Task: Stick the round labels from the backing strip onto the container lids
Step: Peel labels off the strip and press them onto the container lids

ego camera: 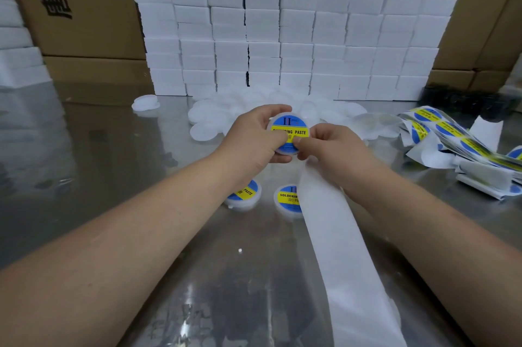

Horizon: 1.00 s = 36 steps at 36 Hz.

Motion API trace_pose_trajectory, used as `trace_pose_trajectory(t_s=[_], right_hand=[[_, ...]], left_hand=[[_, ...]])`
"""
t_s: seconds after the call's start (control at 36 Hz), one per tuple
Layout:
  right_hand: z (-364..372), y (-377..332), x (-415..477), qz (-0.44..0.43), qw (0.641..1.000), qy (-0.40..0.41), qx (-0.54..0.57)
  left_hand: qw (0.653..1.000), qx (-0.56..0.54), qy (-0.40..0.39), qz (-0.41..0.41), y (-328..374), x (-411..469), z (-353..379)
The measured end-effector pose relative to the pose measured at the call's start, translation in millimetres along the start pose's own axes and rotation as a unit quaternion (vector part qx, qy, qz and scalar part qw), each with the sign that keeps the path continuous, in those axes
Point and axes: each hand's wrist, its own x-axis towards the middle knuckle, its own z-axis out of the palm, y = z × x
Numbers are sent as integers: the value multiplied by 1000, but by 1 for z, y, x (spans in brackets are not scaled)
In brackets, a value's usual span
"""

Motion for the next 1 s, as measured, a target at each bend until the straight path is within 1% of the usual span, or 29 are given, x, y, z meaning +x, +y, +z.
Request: trace_pose_trajectory(t_s=[0.14, 0.28, 0.36, 0.42, 0.5, 0.58, 0.67, 0.75, 0.83, 0.89, 0.94, 1.0], right_hand=[[0, -1, -1, 1, 1000, -12, 12], [-1, 0, -1, -9, 1000, 7, 2], [0, 2, 1, -16, 999, 20, -21], [-1, 4, 1, -23, 999, 31, -33], [-3, 5, 2, -19, 998, 38, -43], [-3, 5, 4, 14, 998, 39, -57], [-4, 5, 4, 34, 997, 31, -62], [-6, 5, 3, 39, 995, 21, -90], [-6, 4, 2, 28, 994, 17, -104], [-5, 3, 1, 19, 994, 21, -105], [-5, 3, 0, 8, 994, 25, -103], [-6, 1, 0, -2, 995, 30, -94]], left_hand=[[1000, 15, 5, -1, 0, -2, 1], [1000, 20, -1, 5, 1, -2, 0], [1000, 26, -3, 6, -1, -1, -1], [999, 49, -9, 6, -4, -1, -2], [993, 114, -7, 19, -9, 1, -3], [981, 188, 24, 36, -11, 3, -7], [967, 252, 33, 13, -13, 5, -13], [942, 333, 33, -7, -17, 11, -18], [934, 346, 82, -4, -17, 16, -25], [923, 368, 111, -11, -15, 20, -36], [903, 410, 127, -35, -17, 25, -48], [884, 440, 137, -81, -18, 30, -58]])
